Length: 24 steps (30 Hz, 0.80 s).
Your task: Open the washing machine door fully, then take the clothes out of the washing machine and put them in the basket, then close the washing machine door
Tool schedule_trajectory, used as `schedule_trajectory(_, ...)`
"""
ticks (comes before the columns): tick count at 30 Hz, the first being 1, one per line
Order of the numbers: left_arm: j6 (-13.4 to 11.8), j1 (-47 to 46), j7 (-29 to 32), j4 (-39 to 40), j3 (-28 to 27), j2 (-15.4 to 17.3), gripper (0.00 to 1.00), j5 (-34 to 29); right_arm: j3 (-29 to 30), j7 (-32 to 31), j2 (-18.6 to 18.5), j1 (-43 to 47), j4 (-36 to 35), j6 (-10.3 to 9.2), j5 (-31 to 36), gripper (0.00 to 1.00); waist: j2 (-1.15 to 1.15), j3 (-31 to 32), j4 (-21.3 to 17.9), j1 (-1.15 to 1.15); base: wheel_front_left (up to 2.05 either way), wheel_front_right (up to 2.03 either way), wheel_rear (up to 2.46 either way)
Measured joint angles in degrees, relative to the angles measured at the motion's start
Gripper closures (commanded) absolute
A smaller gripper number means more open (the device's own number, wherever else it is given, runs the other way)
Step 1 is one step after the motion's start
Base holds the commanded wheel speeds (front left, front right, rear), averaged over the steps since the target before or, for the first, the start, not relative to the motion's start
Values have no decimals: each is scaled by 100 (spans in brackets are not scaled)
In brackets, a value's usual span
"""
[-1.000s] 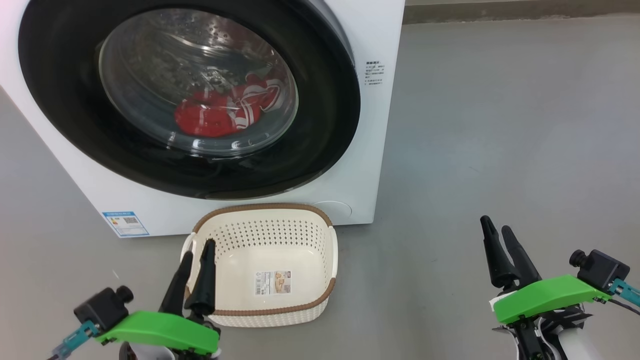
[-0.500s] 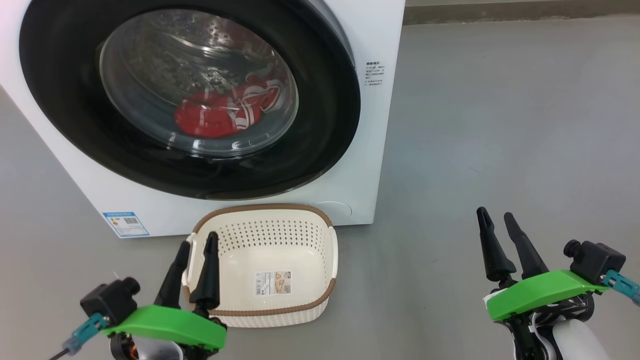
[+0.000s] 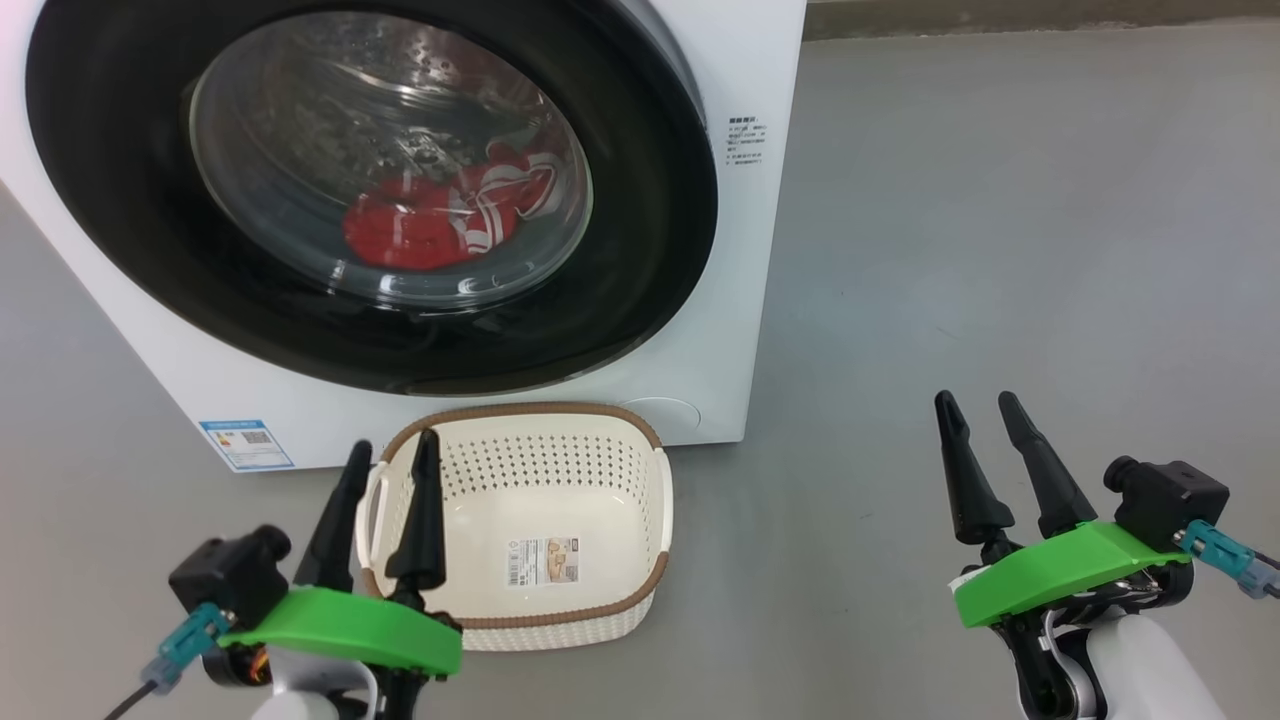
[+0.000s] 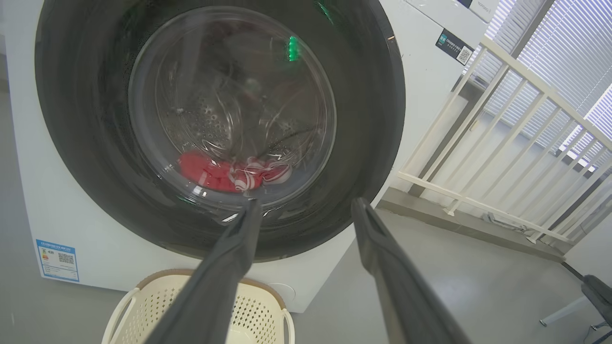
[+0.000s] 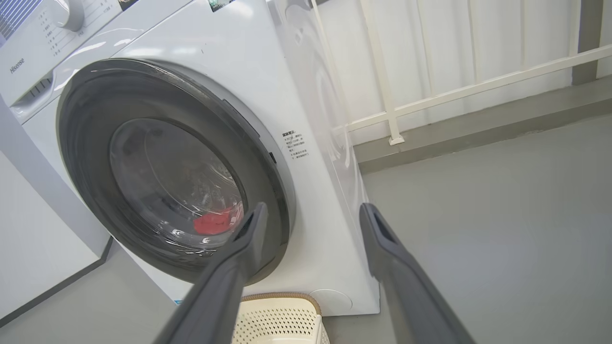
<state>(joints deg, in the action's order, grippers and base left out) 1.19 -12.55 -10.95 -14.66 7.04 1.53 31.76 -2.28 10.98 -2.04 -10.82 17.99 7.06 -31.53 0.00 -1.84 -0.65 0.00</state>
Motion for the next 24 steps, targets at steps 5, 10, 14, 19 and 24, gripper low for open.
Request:
schedule_trajectory(5, -24, -89, -85, 63, 26, 7, 0, -313, -16, 71, -9, -55, -16, 0, 263, 0, 0, -12, -5, 0, 0, 0, 0)
schedule_trajectory(10, -119, -122, -185, 27, 98, 14, 0, -668, -27, 174, -21, -142, -33, 5, 634, 0, 0, -33, -10, 0, 0, 0, 0)
schedule_trajectory(14, -151, -211, -246, -44, 143, 30, 0, -877, -42, 249, -32, -158, -43, 5, 866, 0, 0, -63, -15, 0, 0, 0, 0)
schedule_trajectory(19, -192, -331, -336, -51, 221, 32, 0, -1123, -47, 325, -48, -293, -79, 7, 1155, 0, 0, -130, -13, 0, 0, 0, 0)
schedule_trajectory(24, -231, -397, -353, -37, 238, 32, 0, -1223, -48, 365, -53, -353, -105, 7, 1196, 0, 0, -189, -6, 0, 0, 0, 0)
